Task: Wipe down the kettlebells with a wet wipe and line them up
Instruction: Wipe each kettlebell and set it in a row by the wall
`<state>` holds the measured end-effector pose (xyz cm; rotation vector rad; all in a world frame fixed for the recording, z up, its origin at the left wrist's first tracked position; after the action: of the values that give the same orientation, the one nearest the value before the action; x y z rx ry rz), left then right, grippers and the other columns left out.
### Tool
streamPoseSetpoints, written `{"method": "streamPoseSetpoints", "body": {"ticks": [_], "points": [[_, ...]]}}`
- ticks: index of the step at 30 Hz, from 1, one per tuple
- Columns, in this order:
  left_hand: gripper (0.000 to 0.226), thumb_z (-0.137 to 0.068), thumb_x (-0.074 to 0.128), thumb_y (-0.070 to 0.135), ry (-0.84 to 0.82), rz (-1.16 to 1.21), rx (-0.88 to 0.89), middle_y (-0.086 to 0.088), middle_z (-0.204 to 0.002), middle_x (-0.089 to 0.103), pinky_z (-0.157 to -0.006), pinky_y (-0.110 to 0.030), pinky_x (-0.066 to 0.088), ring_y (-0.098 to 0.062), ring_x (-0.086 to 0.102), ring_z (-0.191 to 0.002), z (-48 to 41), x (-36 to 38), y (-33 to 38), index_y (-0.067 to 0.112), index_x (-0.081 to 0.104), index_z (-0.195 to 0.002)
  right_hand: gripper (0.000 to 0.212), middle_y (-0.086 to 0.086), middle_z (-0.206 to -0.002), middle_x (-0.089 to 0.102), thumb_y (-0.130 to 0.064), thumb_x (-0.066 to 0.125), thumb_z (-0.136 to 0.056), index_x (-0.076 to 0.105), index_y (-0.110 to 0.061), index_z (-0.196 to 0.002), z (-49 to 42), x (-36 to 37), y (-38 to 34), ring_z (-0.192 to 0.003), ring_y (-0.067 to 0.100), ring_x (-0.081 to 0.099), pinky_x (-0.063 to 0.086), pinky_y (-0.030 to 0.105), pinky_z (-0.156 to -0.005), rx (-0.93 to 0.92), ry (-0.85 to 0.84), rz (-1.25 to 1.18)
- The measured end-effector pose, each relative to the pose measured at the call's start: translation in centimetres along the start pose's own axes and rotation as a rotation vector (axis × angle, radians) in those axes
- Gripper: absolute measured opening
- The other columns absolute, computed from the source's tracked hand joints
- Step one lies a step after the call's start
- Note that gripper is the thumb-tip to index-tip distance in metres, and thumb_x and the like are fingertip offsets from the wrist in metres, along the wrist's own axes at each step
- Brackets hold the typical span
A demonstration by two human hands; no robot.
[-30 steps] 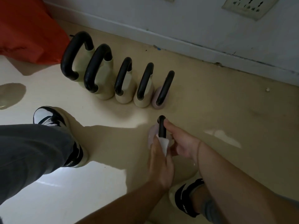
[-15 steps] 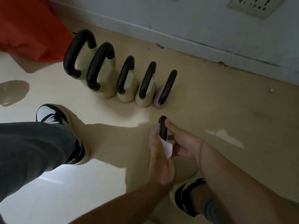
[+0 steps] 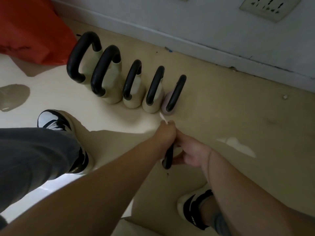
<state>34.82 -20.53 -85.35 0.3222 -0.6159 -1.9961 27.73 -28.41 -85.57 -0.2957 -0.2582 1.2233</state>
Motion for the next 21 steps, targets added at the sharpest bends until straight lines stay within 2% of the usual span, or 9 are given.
{"method": "streamPoseSetpoints", "body": {"ticks": [3,5,7,9,13,15,16,18,21], "points": [[0.047,-0.098,0.039,0.058,0.144,-0.060,0.276,0.006,-0.131,0.059,-0.103,-0.040,0.050,-0.017,0.059,-0.125,2.8,1.3,-4.5,0.035,0.042,-0.139,0.069,0.003,-0.114,0.077,-0.083,0.053,-0.082,0.074,-0.028,-0.121,0.1,-0.1,0.1,-0.107,0.027,0.073,0.059,0.048,-0.093,0.036,-0.035,-0.008],[0.066,-0.099,0.049,0.032,0.123,-0.241,0.520,-0.003,-0.151,0.043,-0.111,-0.040,0.045,-0.019,0.047,-0.137,5.1,1.3,-6.7,0.029,0.018,-0.157,0.070,0.005,-0.110,0.077,-0.080,0.052,-0.085,0.071,-0.024,-0.123,0.4,-0.2,-0.3,-0.097,0.028,0.075,0.062,0.042,-0.080,0.035,-0.023,0.015],[0.089,-0.099,0.049,0.019,0.041,-0.474,0.591,-0.007,-0.165,0.017,-0.117,-0.035,0.033,-0.022,0.029,-0.147,7.1,1.1,-9.2,0.029,-0.017,-0.159,0.072,0.010,-0.113,0.073,-0.078,0.054,-0.085,0.071,-0.019,-0.122,0.8,-0.1,-0.6,-0.097,0.033,0.074,0.062,0.047,-0.082,0.019,-0.008,0.009],[0.096,-0.099,0.050,0.020,-0.013,-0.629,0.585,-0.003,-0.166,0.013,-0.112,-0.028,0.031,-0.022,0.030,-0.145,8.8,0.6,-10.7,0.035,-0.029,-0.151,0.073,0.012,-0.124,0.066,-0.078,0.055,-0.085,0.069,-0.018,-0.123,1.1,0.2,-0.6,-0.106,0.038,0.070,0.059,0.055,-0.091,0.013,0.001,-0.007],[0.096,-0.097,0.053,0.019,-0.061,-0.999,0.596,-0.007,-0.151,0.042,-0.093,-0.030,0.046,-0.023,0.053,-0.121,9.0,-2.1,-10.5,0.027,-0.020,-0.158,0.076,0.012,-0.129,0.060,-0.081,0.053,-0.084,0.059,-0.025,-0.134,2.1,0.9,-0.3,-0.112,0.037,0.065,0.061,0.054,-0.086,-0.003,0.044,-0.028],[0.076,-0.101,0.047,0.024,-0.077,-1.147,0.511,-0.008,-0.147,0.050,-0.095,-0.032,0.047,-0.026,0.057,-0.120,9.2,-3.5,-9.1,0.021,0.002,-0.162,0.094,0.011,-0.132,0.058,-0.086,0.061,-0.072,0.050,-0.026,-0.144,2.2,1.0,0.1,-0.110,0.037,0.065,0.063,0.052,-0.080,-0.013,0.129,-0.044],[0.062,-0.103,0.044,0.027,-0.090,-1.111,0.437,-0.008,-0.146,0.052,-0.100,-0.032,0.046,-0.026,0.057,-0.124,9.5,-4.0,-8.2,0.022,0.020,-0.160,0.098,0.010,-0.129,0.059,-0.086,0.064,-0.069,0.050,-0.023,-0.144,2.4,0.9,0.2,-0.105,0.036,0.066,0.063,0.047,-0.077,-0.041,0.215,-0.029],[0.041,-0.104,0.042,0.033,-0.052,-0.850,0.324,-0.006,-0.137,0.062,-0.101,-0.031,0.048,-0.026,0.061,-0.121,9.9,-5.1,-5.8,0.028,0.053,-0.144,0.083,0.008,-0.109,0.066,-0.077,0.067,-0.075,0.060,-0.013,-0.128,3.5,0.5,-0.4,-0.091,0.029,0.067,0.061,0.039,-0.069,-0.191,0.415,0.007],[0.030,-0.098,0.052,0.033,0.124,-0.310,0.208,-0.008,-0.107,0.073,-0.088,-0.038,0.059,-0.028,0.070,-0.095,9.9,-6.1,-1.8,0.022,0.070,-0.119,0.059,0.010,-0.085,0.068,-0.063,0.070,-0.085,0.066,-0.009,-0.107,4.8,0.1,-2.0,-0.069,0.025,0.064,0.056,0.037,-0.062,-0.354,0.471,-0.079]]}}
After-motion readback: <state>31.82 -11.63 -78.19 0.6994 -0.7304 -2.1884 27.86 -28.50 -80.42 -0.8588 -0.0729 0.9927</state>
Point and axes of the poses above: each hand's wrist, its own z-axis away from the middle knuckle, its own x-axis out of the palm, y = z × x, the point moved 4 cm from there along -z, towards the middle knuckle
